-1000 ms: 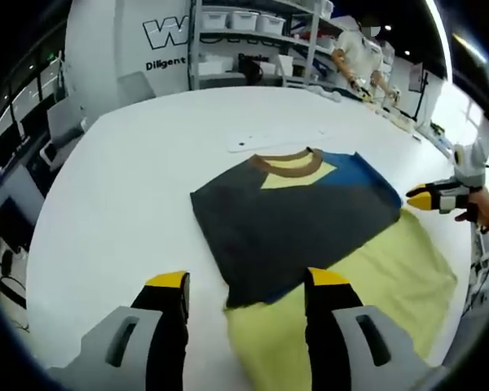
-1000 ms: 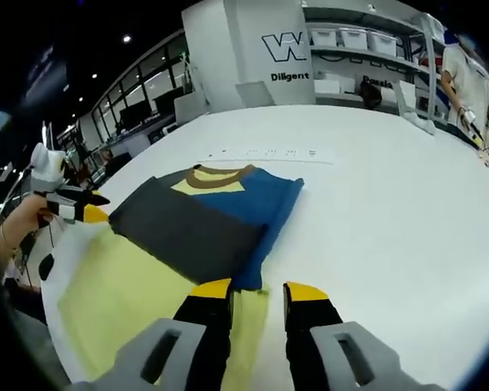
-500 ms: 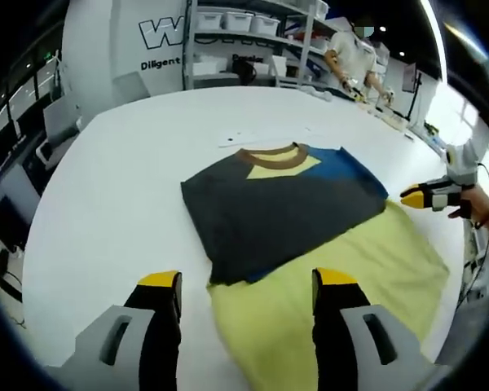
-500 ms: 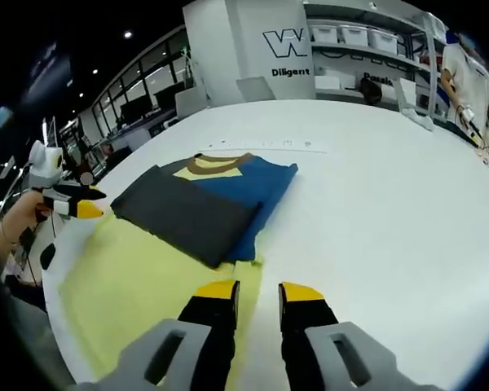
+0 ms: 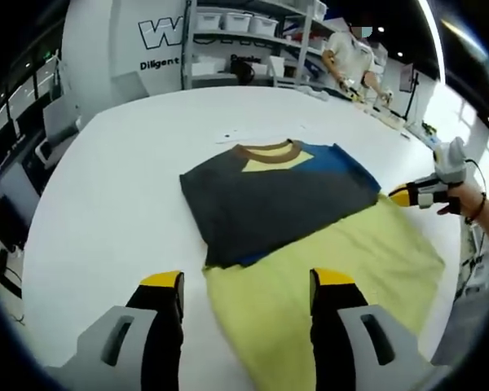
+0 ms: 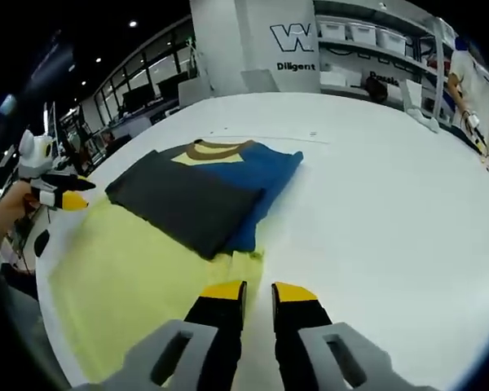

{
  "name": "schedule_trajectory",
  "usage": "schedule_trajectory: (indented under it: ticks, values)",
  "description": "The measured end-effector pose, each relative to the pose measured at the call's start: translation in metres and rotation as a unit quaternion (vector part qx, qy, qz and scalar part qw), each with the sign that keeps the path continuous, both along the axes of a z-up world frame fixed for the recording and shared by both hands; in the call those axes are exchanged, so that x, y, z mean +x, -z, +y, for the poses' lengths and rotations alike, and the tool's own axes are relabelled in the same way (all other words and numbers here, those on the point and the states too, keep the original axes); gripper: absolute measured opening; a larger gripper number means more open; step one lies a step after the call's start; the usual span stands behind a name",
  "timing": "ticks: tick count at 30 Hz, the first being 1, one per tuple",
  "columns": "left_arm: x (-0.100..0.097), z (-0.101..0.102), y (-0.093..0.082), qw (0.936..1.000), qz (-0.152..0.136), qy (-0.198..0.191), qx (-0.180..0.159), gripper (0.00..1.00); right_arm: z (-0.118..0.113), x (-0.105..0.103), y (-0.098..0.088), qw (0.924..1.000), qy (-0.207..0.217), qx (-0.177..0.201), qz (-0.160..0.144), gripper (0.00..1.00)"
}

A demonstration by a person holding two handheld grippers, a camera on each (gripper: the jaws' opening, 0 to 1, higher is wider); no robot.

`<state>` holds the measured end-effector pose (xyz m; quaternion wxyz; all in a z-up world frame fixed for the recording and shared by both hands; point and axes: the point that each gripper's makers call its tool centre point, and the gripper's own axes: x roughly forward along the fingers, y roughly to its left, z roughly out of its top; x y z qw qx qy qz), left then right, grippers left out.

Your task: Fold the garment on the visible template until the final outline fits inside the template.

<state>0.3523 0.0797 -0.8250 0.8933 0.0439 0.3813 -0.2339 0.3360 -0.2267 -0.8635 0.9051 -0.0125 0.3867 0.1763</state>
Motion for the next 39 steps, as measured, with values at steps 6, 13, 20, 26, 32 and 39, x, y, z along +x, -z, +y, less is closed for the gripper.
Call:
schedule_trajectory:
  ticks: [6,13,20,26,32,39]
  values:
    - [-0.011,-0.001,-0.003,1.0,-0.002,0.007,0.002,0.58,0.0,0.001,0.001,0.9985,-0.025,-0.047,-0.009,0.02]
    - [-0.024,-0.004,-0.007,0.9999,-0.004,0.013,-0.002,0.59,0.002,0.004,0.001,0.9964,-0.038,-0.074,-0.015,0.0]
    - [-0.036,-0.008,-0.01,0.9999,-0.003,0.015,-0.008,0.59,-0.002,0.005,0.002,0.9973,-0.028,-0.067,-0.009,0.0]
    - [-0.045,-0.008,-0.013,0.9998,-0.003,0.021,-0.005,0.59,-0.013,0.004,0.003,0.9967,-0.003,-0.081,-0.001,0.0]
    - [-0.053,-0.002,-0.011,0.9998,0.003,0.02,0.0,0.59,-0.016,0.004,0.003,0.9965,0.007,-0.083,0.001,0.0]
    - [-0.061,0.0,-0.01,0.9998,0.005,0.019,0.001,0.6,-0.019,0.003,0.003,0.9956,0.014,-0.093,0.001,0.0]
